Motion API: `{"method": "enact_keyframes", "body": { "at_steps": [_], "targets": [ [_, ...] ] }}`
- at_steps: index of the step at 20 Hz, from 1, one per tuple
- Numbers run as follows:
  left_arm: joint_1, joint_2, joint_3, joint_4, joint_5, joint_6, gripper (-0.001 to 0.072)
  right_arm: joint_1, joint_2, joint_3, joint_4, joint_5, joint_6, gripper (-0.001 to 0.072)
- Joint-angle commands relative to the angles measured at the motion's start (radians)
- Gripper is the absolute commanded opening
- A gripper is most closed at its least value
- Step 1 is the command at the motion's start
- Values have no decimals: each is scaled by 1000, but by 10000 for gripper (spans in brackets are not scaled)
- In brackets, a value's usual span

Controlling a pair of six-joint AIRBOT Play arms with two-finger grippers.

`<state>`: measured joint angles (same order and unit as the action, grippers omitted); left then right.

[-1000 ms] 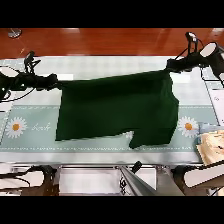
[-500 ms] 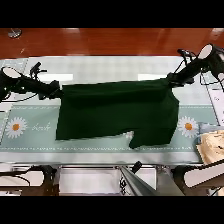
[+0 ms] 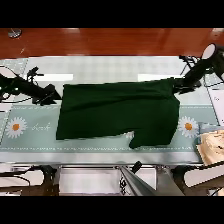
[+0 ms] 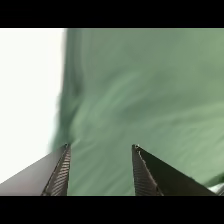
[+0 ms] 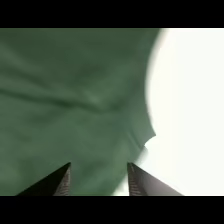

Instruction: Fold the shirts.

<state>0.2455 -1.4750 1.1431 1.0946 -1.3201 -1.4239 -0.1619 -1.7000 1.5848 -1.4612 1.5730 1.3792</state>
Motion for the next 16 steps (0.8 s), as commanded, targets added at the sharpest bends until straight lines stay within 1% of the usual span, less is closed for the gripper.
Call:
{"method": "enact_keyframes", "body": {
  "at_steps": [1, 2, 3, 4, 6, 9, 11, 14, 16],
  "targets": [
    [73, 93, -64, 137, -131, 39, 461, -92, 75, -81, 11, 98, -11, 506],
    [105, 144, -130, 133, -123, 51, 473, -133, 118, -153, 51, 76, -21, 506],
    [133, 190, -200, 131, -111, 54, 542, -173, 163, -234, 101, 39, -47, 506],
    [162, 232, -278, 121, -103, 72, 590, -210, 201, -306, 154, -3, -71, 506],
    [208, 275, -403, 91, -102, 122, 590, -270, 265, -431, 243, -77, -113, 505],
    [237, 280, -516, 24, -88, 187, 590, -303, 312, -530, 275, -112, -154, 505],
    [236, 280, -561, 10, -37, 194, 590, -303, 316, -553, 286, -127, -155, 505],
    [230, 280, -608, -83, 38, 213, 590, -303, 316, -556, 304, -138, -161, 504],
    [211, 275, -636, -102, 76, 212, 590, -303, 316, -556, 304, -136, -161, 504]
  ]
}}
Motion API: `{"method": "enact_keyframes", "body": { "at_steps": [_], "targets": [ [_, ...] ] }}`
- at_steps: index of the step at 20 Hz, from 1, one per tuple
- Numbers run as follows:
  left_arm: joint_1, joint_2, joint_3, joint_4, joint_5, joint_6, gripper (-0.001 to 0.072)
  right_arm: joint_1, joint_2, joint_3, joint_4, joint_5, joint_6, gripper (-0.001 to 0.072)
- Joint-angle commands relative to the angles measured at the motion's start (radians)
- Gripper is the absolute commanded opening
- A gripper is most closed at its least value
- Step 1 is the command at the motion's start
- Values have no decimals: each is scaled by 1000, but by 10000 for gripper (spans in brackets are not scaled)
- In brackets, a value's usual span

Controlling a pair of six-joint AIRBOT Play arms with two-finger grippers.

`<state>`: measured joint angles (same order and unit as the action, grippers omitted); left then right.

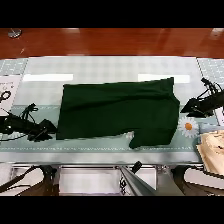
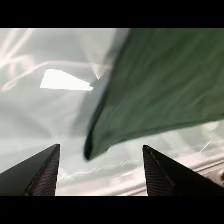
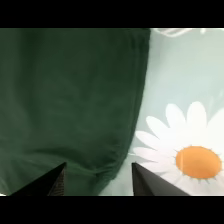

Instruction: Fold the shirts.

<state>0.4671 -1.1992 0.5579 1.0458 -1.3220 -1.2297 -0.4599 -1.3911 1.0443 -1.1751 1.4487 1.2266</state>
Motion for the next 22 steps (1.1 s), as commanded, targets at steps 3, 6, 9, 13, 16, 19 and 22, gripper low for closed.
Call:
{"method": "enact_keyframes", "body": {
  "at_steps": [3, 6, 9, 13, 16, 19, 22],
  "targets": [
    [-62, -16, -66, -68, 146, 9, 572, -5, 7, -15, 18, -11, -9, 504],
    [-114, -24, -65, -114, 245, -40, 224, -5, 7, -15, 16, -11, -8, 504],
    [-130, -24, -64, -112, 237, -29, 26, -7, 8, -31, -60, -5, -18, 502],
    [-130, -23, -64, -112, 201, 14, 25, -80, 41, -210, -34, -43, -53, 505],
    [-130, -23, -64, -112, 196, 14, 26, -105, 71, -328, 25, -61, -133, 602],
    [-130, -23, -64, -112, 195, 14, 26, -105, 91, -406, 61, -108, -137, 583],
    [-130, -23, -64, -113, 193, 14, 26, -105, 95, -452, 105, -160, -136, 537]
  ]
}}
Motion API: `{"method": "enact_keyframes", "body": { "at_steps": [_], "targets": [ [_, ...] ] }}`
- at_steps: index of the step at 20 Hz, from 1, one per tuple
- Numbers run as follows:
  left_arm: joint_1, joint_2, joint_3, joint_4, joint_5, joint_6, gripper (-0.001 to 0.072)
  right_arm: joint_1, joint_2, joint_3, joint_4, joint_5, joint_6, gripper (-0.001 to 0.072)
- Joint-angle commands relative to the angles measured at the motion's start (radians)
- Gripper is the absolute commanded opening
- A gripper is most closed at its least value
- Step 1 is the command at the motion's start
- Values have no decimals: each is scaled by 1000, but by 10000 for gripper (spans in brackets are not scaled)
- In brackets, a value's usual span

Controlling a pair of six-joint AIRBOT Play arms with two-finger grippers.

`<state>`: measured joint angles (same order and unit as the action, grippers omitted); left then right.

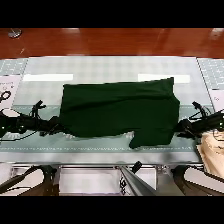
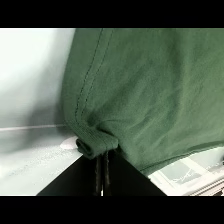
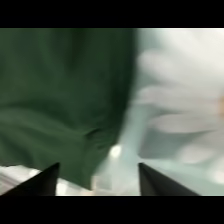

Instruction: Fold the shirts.

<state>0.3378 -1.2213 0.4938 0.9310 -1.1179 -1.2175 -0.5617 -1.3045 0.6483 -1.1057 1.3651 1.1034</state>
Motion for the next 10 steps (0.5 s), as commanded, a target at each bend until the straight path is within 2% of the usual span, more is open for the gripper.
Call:
{"method": "enact_keyframes", "body": {
  "at_steps": [1, 3, 4, 5, 6, 8, 10],
  "targets": [
    [0, 0, 0, 2, -11, 2, 26, -3, 8, -64, 55, -94, -13, 517],
    [0, 0, 0, 2, -4, 2, 26, -3, 8, -67, 80, -124, -4, 277],
    [0, 0, 0, 2, 5, 2, 26, -3, 8, -67, 85, -132, -4, 133],
    [0, 0, 0, 2, 13, 2, 26, -3, 8, -66, 86, -137, -4, 50],
    [0, 0, 0, 2, 20, 2, 26, -3, 8, -66, 88, -140, -5, 25],
    [0, 3, 13, 2, 17, 3, 25, -3, 14, -56, 117, -125, -13, 25],
    [-1, 37, 55, 1, 14, 14, 24, -3, 59, -21, 223, -103, -64, 25]
  ]
}}
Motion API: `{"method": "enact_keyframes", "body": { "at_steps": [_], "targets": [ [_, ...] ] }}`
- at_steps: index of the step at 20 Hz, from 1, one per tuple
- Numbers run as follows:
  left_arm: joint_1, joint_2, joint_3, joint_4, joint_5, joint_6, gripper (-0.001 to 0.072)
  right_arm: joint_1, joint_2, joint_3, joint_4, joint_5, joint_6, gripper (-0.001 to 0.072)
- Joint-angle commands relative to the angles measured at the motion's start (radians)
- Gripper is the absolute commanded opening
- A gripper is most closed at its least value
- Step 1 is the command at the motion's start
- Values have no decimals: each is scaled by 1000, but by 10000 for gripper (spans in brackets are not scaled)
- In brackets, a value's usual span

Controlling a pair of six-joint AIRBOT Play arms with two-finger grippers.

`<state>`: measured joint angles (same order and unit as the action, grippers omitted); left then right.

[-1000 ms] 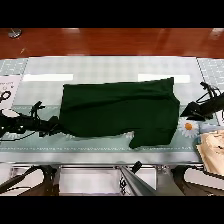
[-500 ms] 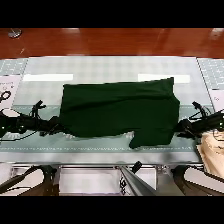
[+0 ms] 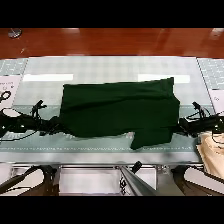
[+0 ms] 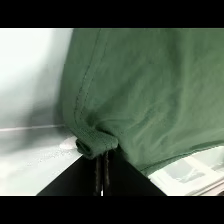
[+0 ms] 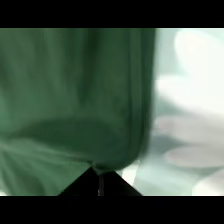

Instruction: Fold the shirts.

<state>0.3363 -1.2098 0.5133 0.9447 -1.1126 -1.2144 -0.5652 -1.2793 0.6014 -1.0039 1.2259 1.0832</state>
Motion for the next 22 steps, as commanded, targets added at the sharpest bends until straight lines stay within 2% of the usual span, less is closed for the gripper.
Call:
{"method": "enact_keyframes", "body": {
  "at_steps": [1, 3, 6, 10, 12, 15, 19, 22],
  "targets": [
    [1, 54, 70, -14, 10, 11, 25, 0, 70, 56, 192, 31, -60, 25],
    [1, 104, 167, -14, 44, 22, 24, 0, 124, 126, 326, -34, -80, 25],
    [-2, 92, 300, -71, 119, 18, 25, 29, 104, 227, 404, -156, -67, 25],
    [-64, -34, 417, -169, 185, 29, 26, 193, -41, 399, 389, -300, -63, 24],
    [-92, -120, 500, -169, 198, 27, 26, 258, -134, 496, 348, -375, -5, 24],
    [-120, -262, 638, -183, 203, 21, 26, 307, -267, 608, 260, -398, 85, 24],
    [-132, -403, 758, -183, 195, -32, 26, 311, -356, 634, 235, -431, 114, 25],
    [-131, -458, 768, -183, 177, -37, 34, 312, -388, 634, 182, -430, 135, 27]
  ]
}}
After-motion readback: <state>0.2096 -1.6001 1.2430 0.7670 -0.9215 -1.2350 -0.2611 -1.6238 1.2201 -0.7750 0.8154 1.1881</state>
